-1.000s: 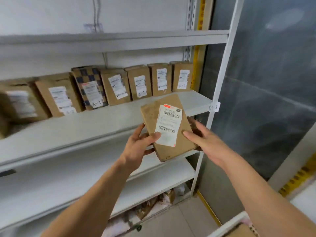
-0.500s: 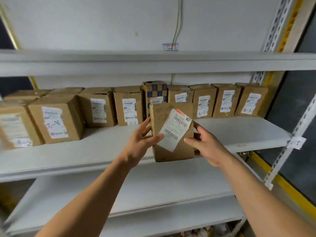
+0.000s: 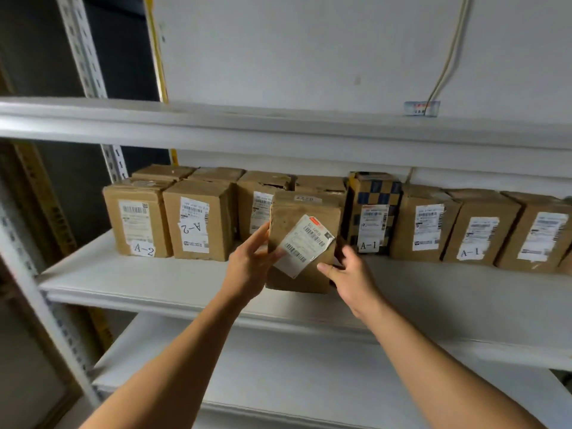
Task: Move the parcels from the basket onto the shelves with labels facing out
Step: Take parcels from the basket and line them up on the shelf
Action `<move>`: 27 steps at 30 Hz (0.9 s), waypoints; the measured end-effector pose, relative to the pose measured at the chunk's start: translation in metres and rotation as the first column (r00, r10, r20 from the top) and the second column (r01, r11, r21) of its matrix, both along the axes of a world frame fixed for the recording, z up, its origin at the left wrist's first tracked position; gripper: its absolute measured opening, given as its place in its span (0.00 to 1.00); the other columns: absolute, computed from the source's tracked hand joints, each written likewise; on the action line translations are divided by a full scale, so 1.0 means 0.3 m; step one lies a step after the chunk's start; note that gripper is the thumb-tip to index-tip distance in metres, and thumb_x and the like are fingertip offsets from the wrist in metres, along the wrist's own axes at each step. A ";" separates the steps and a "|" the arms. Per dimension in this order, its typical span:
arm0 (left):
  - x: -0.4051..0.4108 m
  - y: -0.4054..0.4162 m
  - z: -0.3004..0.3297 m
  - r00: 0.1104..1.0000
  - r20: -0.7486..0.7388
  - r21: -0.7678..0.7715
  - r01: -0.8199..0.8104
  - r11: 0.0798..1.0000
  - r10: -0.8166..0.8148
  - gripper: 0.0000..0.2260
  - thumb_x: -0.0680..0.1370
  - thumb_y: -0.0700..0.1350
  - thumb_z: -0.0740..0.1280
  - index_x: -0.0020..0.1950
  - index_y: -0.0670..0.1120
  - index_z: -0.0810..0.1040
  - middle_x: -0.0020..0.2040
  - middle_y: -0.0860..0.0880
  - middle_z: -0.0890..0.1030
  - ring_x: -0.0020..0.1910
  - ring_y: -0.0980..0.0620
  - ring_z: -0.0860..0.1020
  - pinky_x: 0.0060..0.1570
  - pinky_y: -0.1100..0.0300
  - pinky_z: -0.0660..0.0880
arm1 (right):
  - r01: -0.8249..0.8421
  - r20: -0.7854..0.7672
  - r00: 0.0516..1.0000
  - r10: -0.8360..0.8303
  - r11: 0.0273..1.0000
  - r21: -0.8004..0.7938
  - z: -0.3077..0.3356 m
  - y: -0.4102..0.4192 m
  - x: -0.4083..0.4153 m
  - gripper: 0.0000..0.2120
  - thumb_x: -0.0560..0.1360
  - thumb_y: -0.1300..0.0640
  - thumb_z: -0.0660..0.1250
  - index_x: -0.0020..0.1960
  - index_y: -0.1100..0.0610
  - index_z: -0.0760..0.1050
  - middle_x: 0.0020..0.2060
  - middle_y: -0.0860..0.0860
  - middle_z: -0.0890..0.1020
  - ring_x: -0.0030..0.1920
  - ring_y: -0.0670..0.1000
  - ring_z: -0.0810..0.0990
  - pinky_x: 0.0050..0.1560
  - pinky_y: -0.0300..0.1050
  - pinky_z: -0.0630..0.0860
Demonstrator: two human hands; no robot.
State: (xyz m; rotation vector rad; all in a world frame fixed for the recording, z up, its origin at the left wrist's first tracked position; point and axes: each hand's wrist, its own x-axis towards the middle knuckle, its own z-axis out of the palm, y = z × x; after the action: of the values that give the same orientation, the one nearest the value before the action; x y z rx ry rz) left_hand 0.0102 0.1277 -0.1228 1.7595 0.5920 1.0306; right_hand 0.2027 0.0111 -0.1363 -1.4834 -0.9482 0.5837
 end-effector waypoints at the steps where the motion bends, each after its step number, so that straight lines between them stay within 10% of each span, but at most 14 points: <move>1: -0.004 0.020 -0.007 0.999 0.015 -0.018 -0.033 0.999 0.033 0.24 0.84 0.44 0.69 0.76 0.64 0.73 0.63 0.57 0.84 0.63 0.55 0.82 0.56 0.50 0.84 | -0.010 -0.009 1.000 0.010 1.000 -0.012 0.001 0.033 -0.015 0.18 0.78 0.66 0.74 0.61 0.47 0.77 0.56 0.45 0.85 0.60 0.47 0.84 0.69 0.56 0.78; 7: -0.028 0.133 -0.043 0.973 0.001 -0.031 -0.229 0.973 0.229 0.24 0.83 0.40 0.68 0.74 0.63 0.76 0.57 0.65 0.84 0.55 0.66 0.83 0.45 0.62 0.82 | -0.081 -0.060 0.995 0.078 0.996 -0.044 -0.007 0.203 -0.077 0.32 0.81 0.66 0.70 0.80 0.55 0.63 0.69 0.53 0.76 0.69 0.52 0.75 0.74 0.53 0.71; 12: -0.027 0.218 -0.080 0.934 0.009 -0.011 -0.358 0.934 0.358 0.23 0.82 0.44 0.71 0.74 0.64 0.76 0.60 0.58 0.85 0.59 0.56 0.84 0.52 0.50 0.85 | -0.089 -0.008 0.996 0.089 0.993 -0.072 -0.008 0.300 -0.082 0.29 0.82 0.68 0.68 0.81 0.62 0.63 0.70 0.57 0.76 0.64 0.48 0.72 0.66 0.44 0.71; 19: -0.030 0.251 -0.072 0.864 0.050 0.041 -0.503 0.863 0.501 0.16 0.81 0.44 0.73 0.64 0.63 0.80 0.48 0.63 0.84 0.45 0.66 0.82 0.38 0.70 0.77 | -0.064 0.044 0.997 0.069 0.994 -0.093 -0.028 0.376 -0.101 0.31 0.82 0.65 0.70 0.81 0.63 0.62 0.69 0.59 0.75 0.66 0.50 0.72 0.64 0.42 0.69; 27: -0.037 0.277 -0.081 0.815 0.001 0.074 -0.578 0.813 0.579 0.08 0.81 0.50 0.72 0.52 0.65 0.80 0.41 0.63 0.83 0.44 0.55 0.85 0.41 0.49 0.83 | 0.005 0.086 0.996 0.006 0.993 -0.120 -0.054 0.437 -0.125 0.34 0.80 0.60 0.73 0.82 0.61 0.62 0.74 0.62 0.73 0.73 0.58 0.72 0.68 0.45 0.68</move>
State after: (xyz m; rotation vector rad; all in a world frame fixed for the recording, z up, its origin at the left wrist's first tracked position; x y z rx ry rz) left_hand -0.0009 0.2107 -0.1470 1.6842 1.1684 1.4614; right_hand 0.1653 0.1423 -0.1527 -1.6269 -0.9943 0.5898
